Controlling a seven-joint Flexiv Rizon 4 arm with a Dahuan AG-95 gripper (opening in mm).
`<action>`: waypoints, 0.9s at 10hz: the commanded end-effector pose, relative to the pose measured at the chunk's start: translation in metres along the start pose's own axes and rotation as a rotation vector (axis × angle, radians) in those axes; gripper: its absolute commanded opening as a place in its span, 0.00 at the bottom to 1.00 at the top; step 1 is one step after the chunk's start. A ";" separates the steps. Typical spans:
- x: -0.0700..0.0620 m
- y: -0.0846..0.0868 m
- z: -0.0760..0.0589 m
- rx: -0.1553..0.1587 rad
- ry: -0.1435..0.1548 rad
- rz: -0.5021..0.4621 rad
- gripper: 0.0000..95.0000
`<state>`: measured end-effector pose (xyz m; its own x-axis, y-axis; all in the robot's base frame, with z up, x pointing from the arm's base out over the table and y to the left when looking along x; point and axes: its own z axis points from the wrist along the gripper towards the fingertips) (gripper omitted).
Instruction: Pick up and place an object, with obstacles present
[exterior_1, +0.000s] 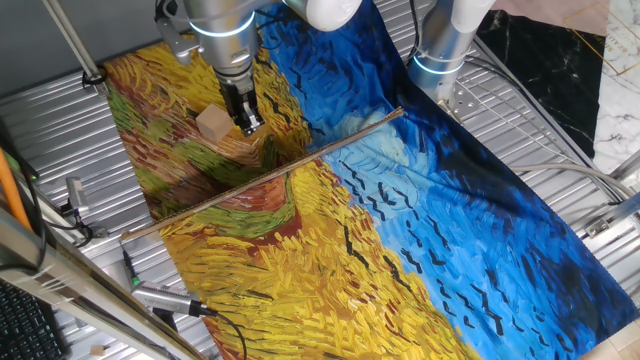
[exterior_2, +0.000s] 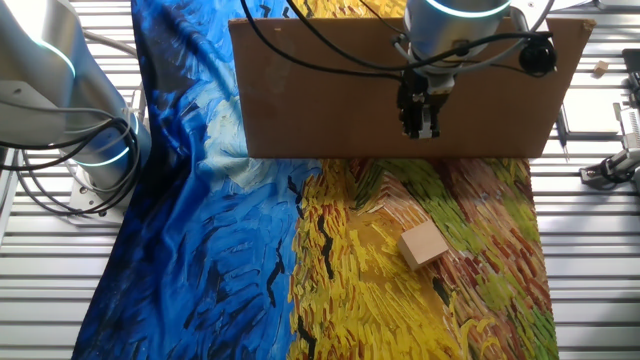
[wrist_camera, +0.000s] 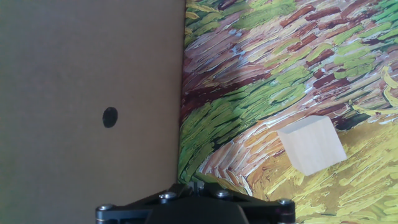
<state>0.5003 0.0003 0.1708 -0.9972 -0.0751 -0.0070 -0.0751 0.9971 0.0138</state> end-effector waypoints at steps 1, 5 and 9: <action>0.000 0.000 0.000 0.003 0.002 0.001 0.00; 0.001 0.000 0.000 0.001 0.002 -0.002 0.00; 0.001 0.000 0.000 0.000 0.003 -0.006 0.00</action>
<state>0.4998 0.0002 0.1707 -0.9966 -0.0823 -0.0055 -0.0823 0.9965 0.0145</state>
